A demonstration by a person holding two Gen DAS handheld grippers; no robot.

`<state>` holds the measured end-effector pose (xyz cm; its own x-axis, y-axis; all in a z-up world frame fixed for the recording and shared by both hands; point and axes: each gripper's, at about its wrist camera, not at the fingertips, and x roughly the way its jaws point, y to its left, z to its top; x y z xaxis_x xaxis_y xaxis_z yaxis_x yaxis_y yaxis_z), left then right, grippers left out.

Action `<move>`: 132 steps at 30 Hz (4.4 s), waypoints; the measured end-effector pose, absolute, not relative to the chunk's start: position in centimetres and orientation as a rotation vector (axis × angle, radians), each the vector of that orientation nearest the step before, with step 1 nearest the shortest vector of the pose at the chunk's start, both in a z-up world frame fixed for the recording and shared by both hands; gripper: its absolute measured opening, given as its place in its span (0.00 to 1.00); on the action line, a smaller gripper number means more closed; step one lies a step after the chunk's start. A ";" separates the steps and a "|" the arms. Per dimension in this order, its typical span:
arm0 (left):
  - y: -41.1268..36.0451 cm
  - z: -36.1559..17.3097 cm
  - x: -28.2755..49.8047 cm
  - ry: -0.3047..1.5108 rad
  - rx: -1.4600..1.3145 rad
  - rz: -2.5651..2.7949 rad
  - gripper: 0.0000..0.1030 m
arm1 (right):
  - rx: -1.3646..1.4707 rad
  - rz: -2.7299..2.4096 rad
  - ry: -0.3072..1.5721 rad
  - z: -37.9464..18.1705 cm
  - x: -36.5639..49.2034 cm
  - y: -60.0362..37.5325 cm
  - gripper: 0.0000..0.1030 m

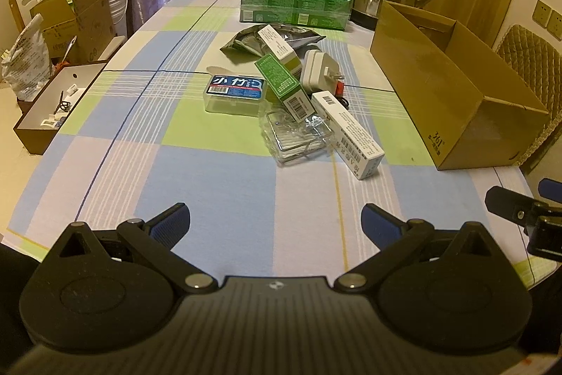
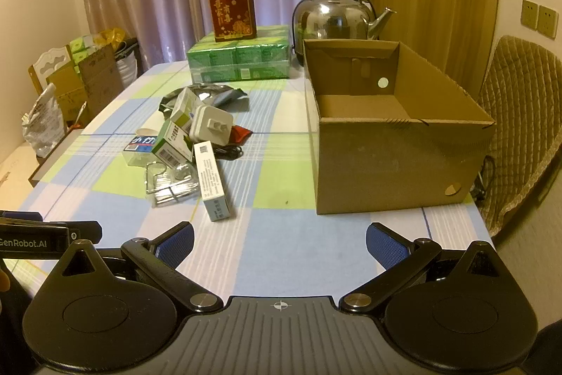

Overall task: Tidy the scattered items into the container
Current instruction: 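Reach the right tool to the long white box and close on it, then grasp the clear chrome-wire soap dish with the left tool, then carry the white box with the right tool while the left tool carries the soap dish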

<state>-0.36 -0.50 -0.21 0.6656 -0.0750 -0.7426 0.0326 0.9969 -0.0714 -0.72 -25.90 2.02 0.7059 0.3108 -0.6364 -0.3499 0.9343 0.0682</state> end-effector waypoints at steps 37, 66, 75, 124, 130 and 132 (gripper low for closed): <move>-0.4 -0.8 0.0 0.848 -0.053 -0.075 0.99 | -0.156 0.509 0.682 0.6 -0.3 -23.5 0.98; 1.9 -3.4 9.7 0.895 0.007 -0.103 0.99 | -0.311 0.714 0.770 -4.4 9.9 -15.1 0.65; 2.8 -4.8 10.9 0.909 -0.052 -0.105 0.99 | -0.301 0.708 0.832 -6.3 12.0 -14.6 0.24; -1.3 -7.4 10.5 0.866 0.181 -0.261 0.67 | -0.201 0.640 0.825 -6.7 11.4 -18.5 0.22; -0.3 -7.3 10.3 0.861 0.146 -0.268 0.66 | 0.023 0.643 0.939 -6.4 12.0 -20.8 0.22; -0.1 -7.3 10.3 0.860 0.143 -0.274 0.66 | 0.025 0.629 0.941 -6.3 11.7 -21.3 0.22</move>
<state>10.29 -0.12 -7.32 0.6201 -0.1797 -0.7637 0.2943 0.9556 0.0141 11.71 -21.25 -6.34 0.4253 0.5134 -0.7453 -0.4920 0.8224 0.2857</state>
